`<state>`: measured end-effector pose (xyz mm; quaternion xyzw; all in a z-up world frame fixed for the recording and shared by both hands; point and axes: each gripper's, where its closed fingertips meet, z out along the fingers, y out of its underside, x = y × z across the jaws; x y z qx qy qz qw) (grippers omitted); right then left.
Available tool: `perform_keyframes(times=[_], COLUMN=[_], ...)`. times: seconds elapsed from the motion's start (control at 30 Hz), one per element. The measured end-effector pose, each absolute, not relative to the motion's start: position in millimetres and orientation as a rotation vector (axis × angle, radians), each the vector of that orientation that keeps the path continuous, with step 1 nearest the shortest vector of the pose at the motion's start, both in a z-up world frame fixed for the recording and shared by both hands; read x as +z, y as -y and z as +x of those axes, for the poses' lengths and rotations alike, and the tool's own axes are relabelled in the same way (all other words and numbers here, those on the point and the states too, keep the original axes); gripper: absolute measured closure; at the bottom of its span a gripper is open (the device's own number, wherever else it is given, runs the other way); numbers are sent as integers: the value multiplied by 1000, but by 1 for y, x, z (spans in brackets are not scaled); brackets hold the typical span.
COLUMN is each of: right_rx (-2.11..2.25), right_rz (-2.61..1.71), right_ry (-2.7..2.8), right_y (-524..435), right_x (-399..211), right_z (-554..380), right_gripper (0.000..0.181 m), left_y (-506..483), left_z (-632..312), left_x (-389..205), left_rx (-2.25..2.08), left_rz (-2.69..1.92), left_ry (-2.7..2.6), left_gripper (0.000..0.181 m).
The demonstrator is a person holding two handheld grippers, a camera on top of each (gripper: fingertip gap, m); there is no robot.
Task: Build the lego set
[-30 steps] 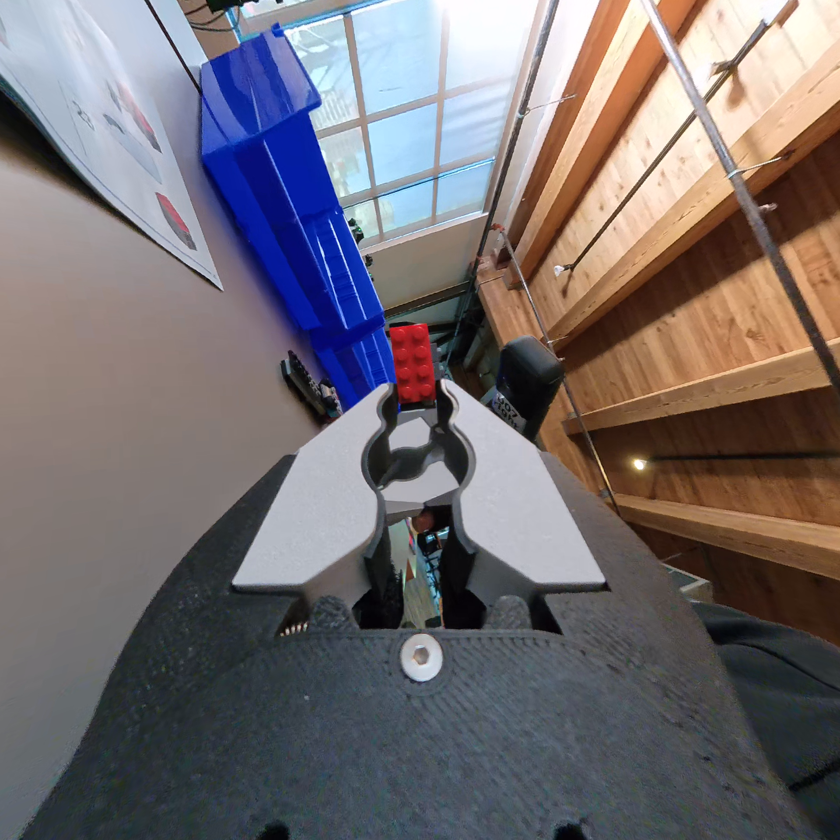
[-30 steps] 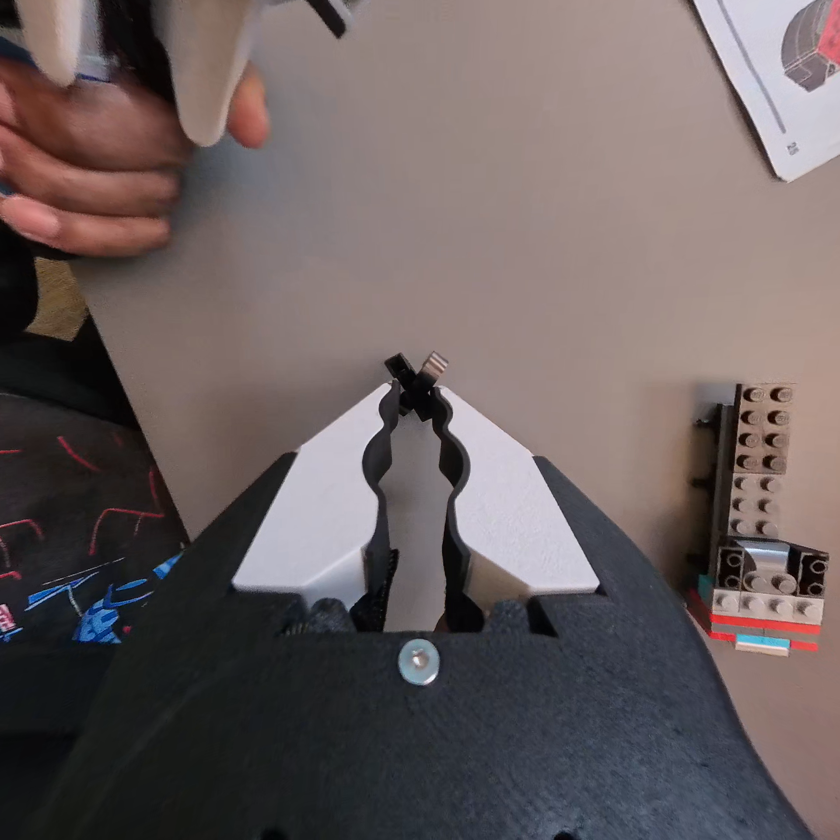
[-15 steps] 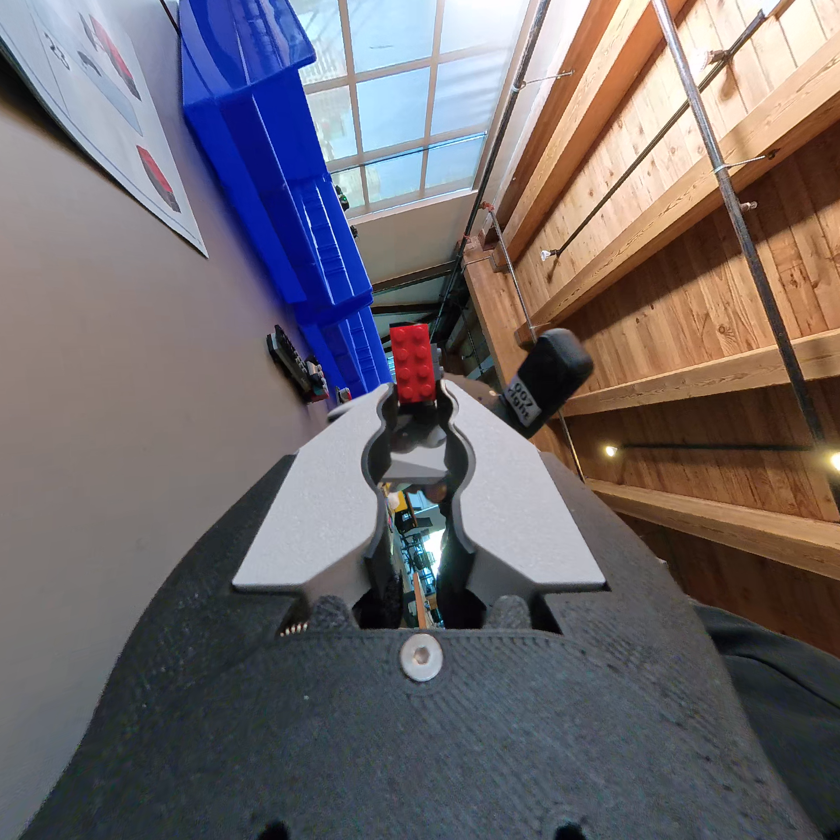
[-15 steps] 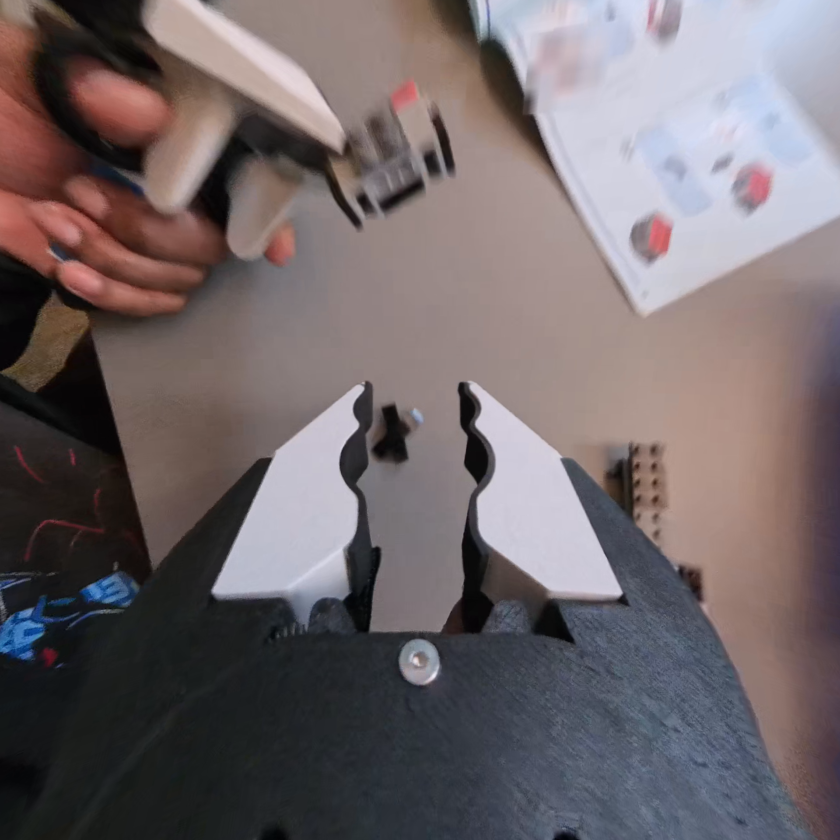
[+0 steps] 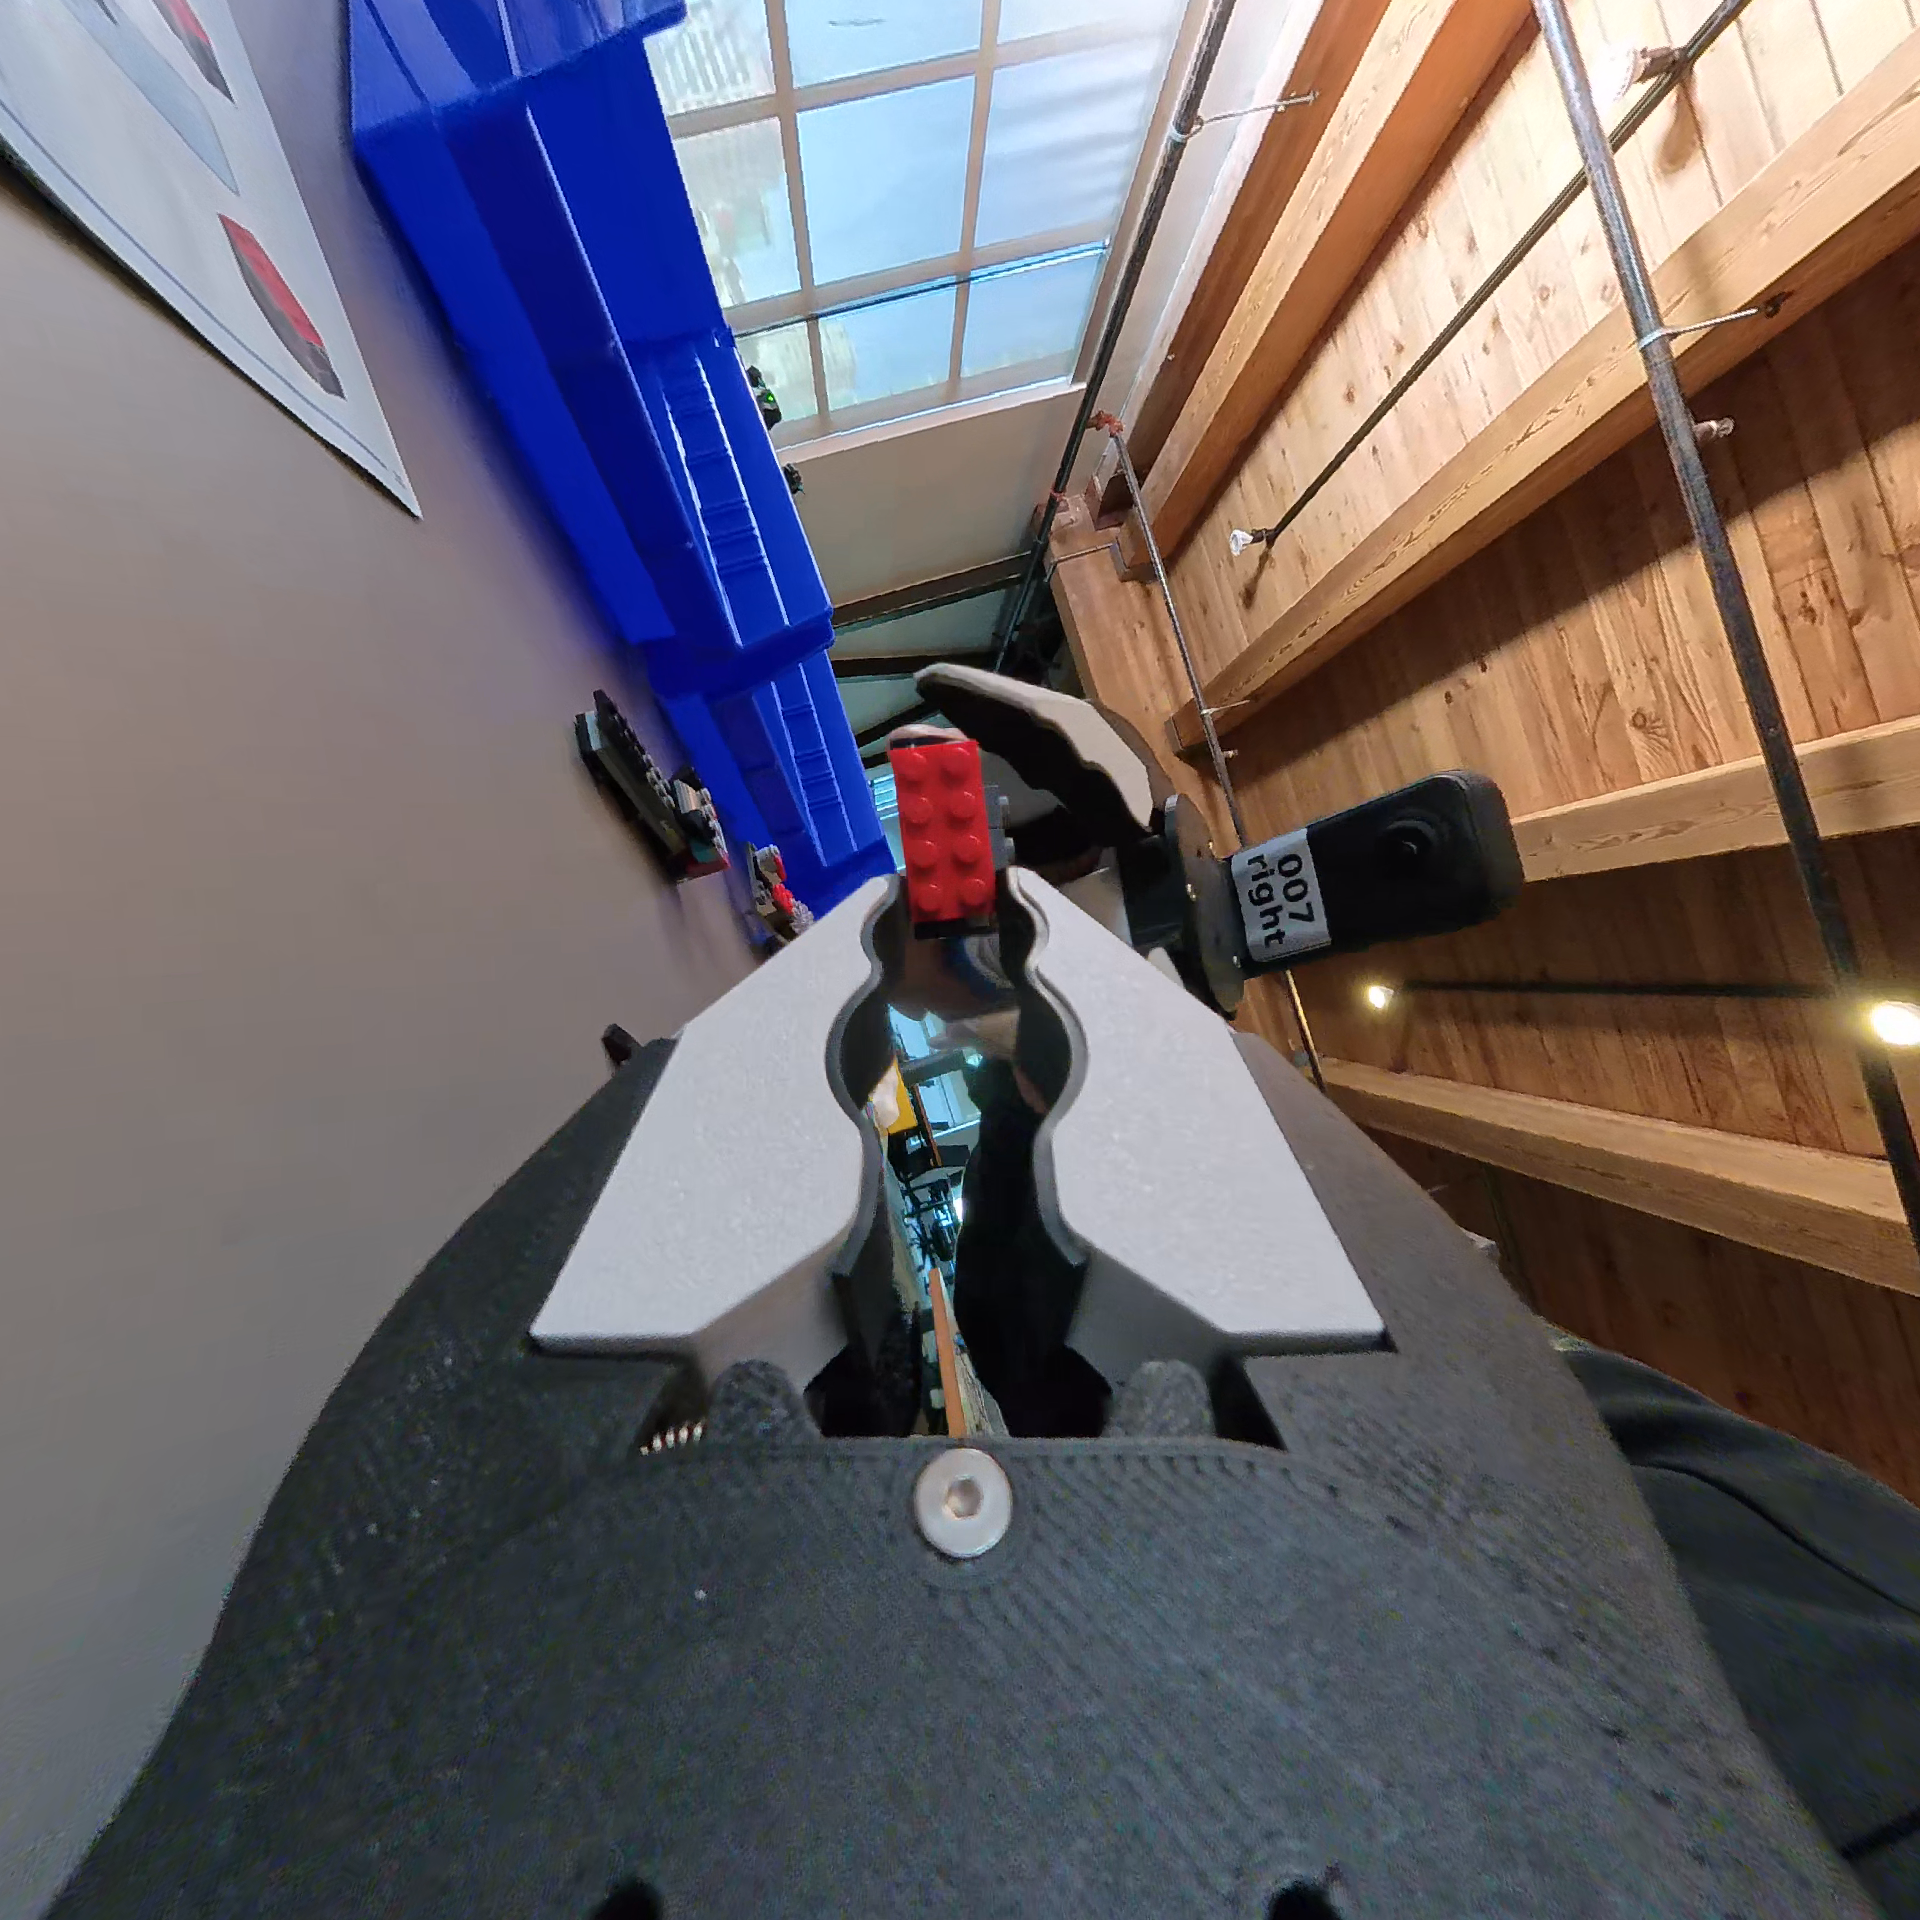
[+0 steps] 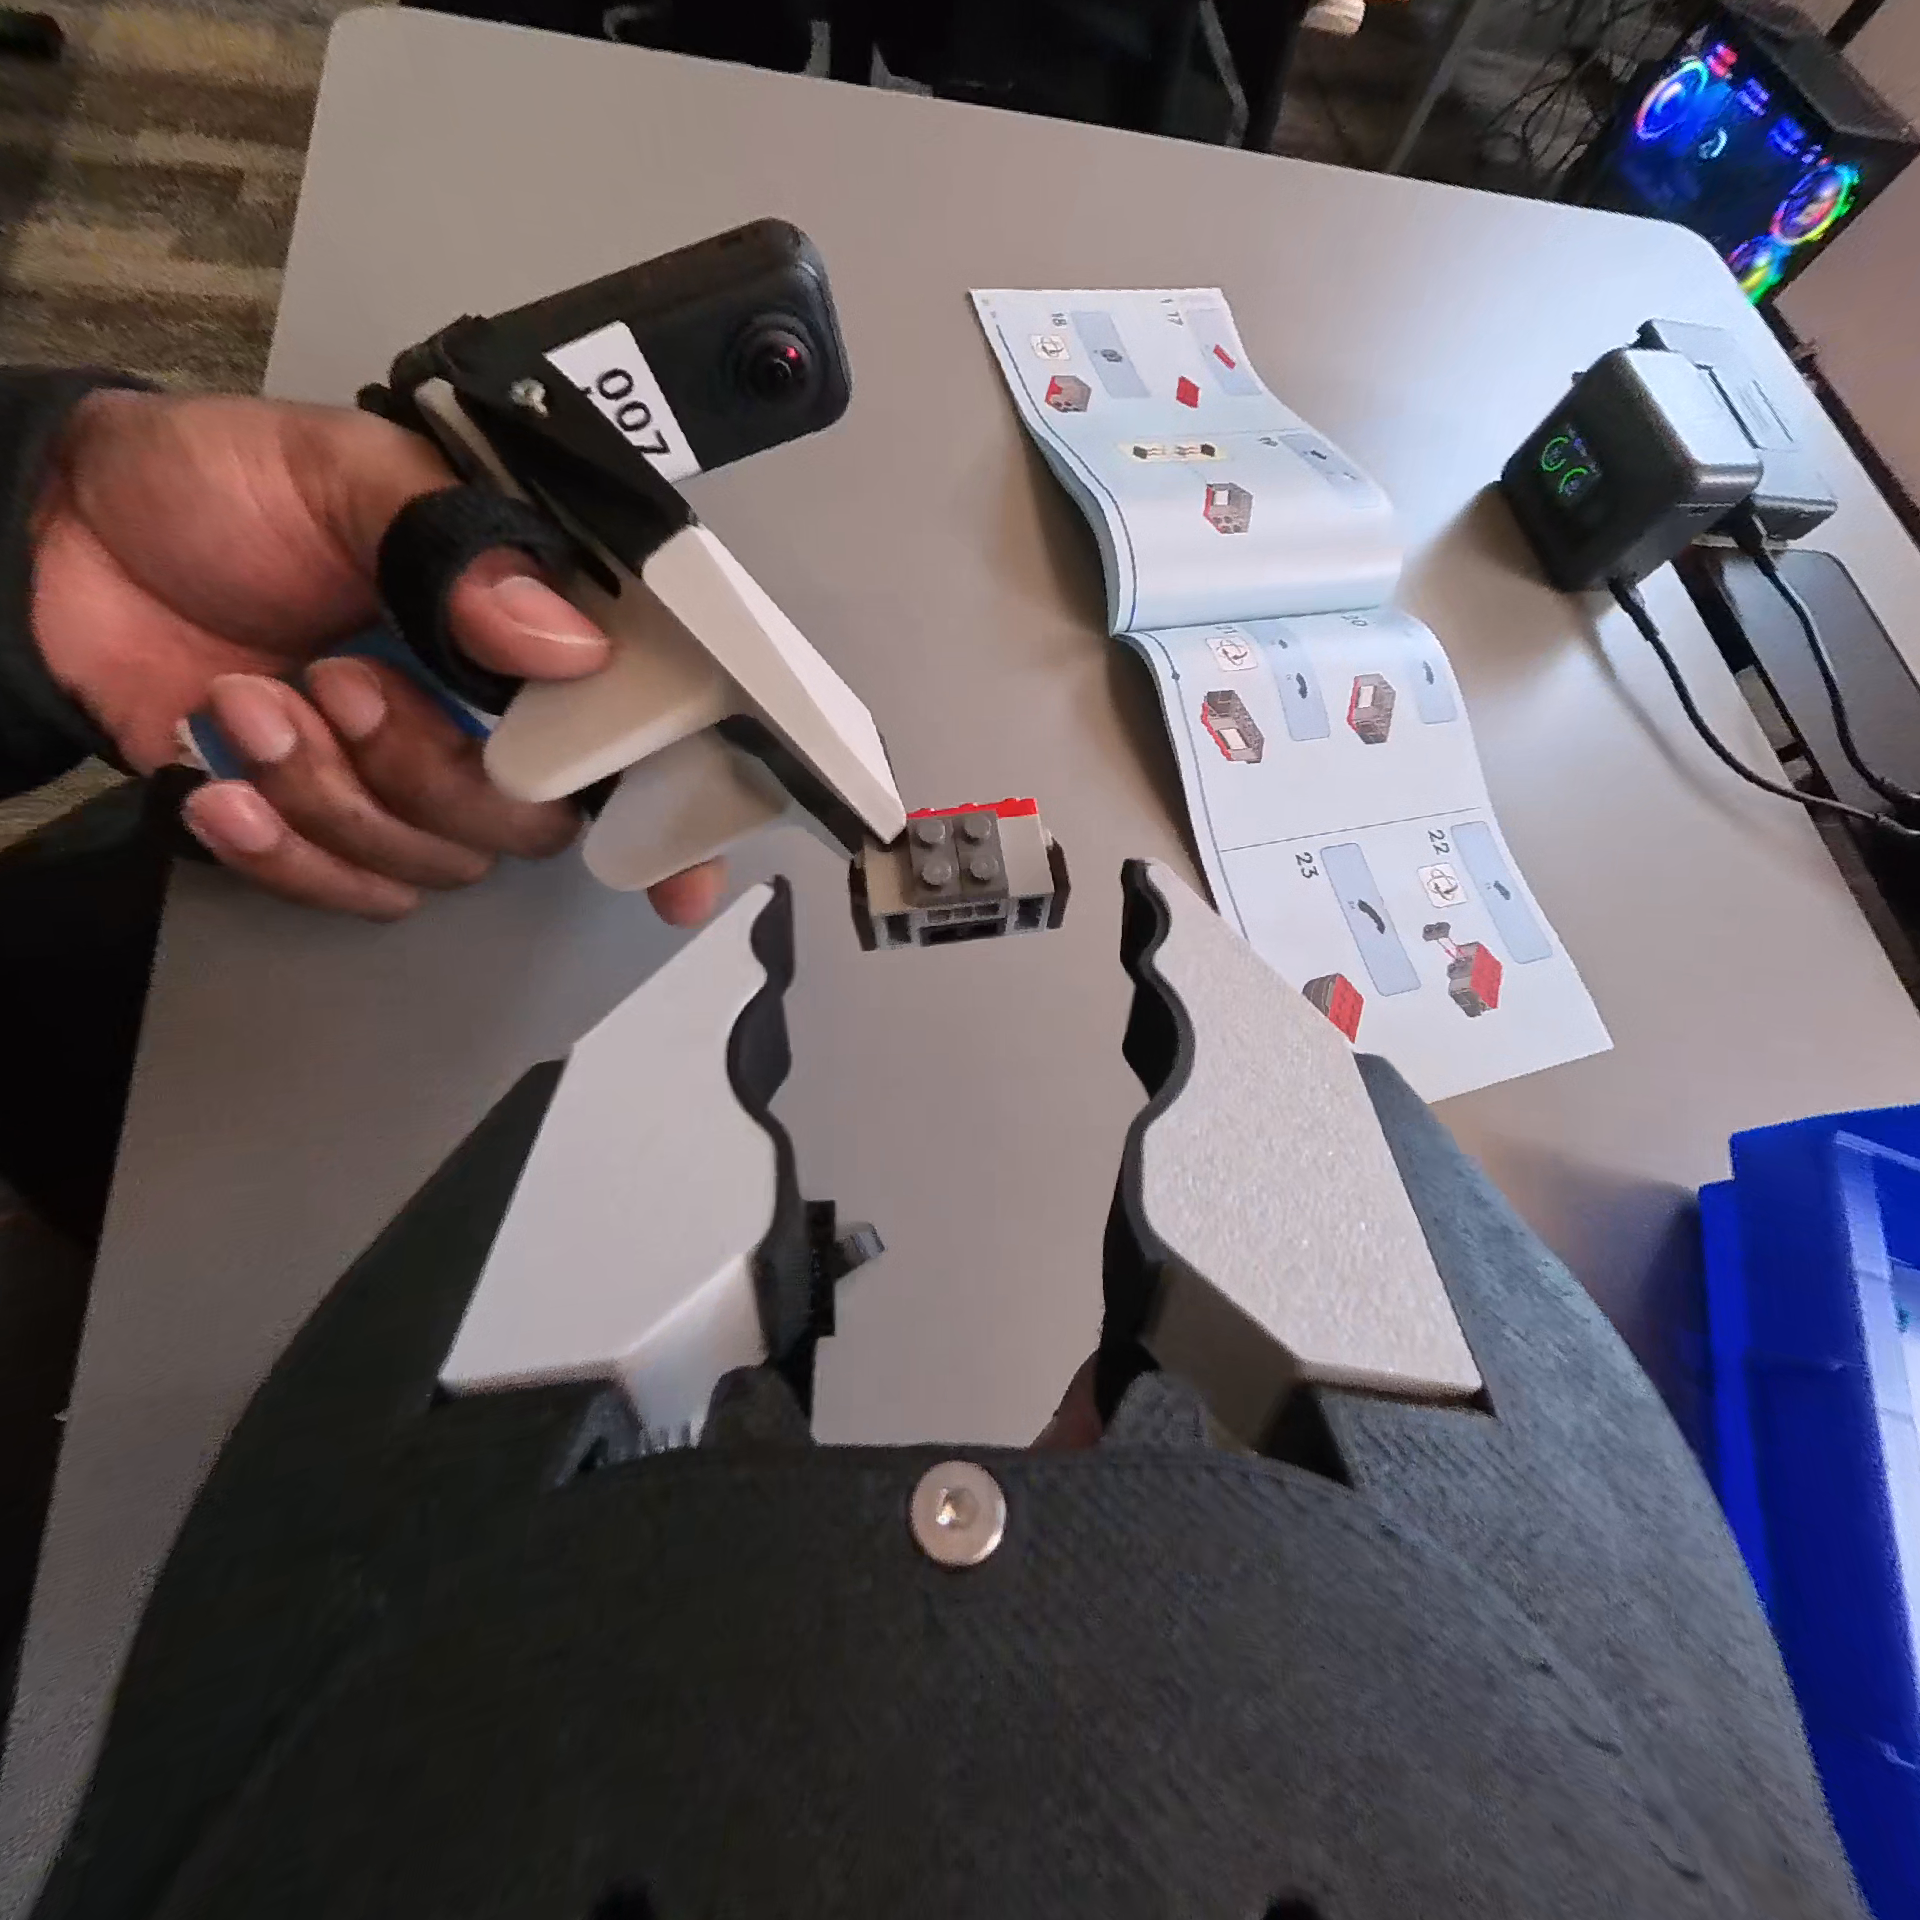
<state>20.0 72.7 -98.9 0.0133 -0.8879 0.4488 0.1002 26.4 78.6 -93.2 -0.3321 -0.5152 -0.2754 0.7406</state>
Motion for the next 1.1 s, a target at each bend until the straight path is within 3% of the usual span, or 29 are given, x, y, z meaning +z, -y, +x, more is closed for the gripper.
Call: perform_keyframes(times=[0.13, 0.53, 1.1], right_rx=[1342, 1466, 1485], right_rz=[89, 176, 258], right_ry=[2586, 2626, 2642], right_y=[-73, -82, -75], right_x=[-97, -79, -76], right_z=[20, 27, 38], right_gripper=[138, 138, 138], left_y=[-81, -70, -74], left_z=[28, 30, 32], left_x=[-90, -80, -74], left_rx=[-613, -560, -649], left_rz=[-728, -762, -690], left_ry=[1116, 1062, 1036], left_gripper=[165, 152, 153])
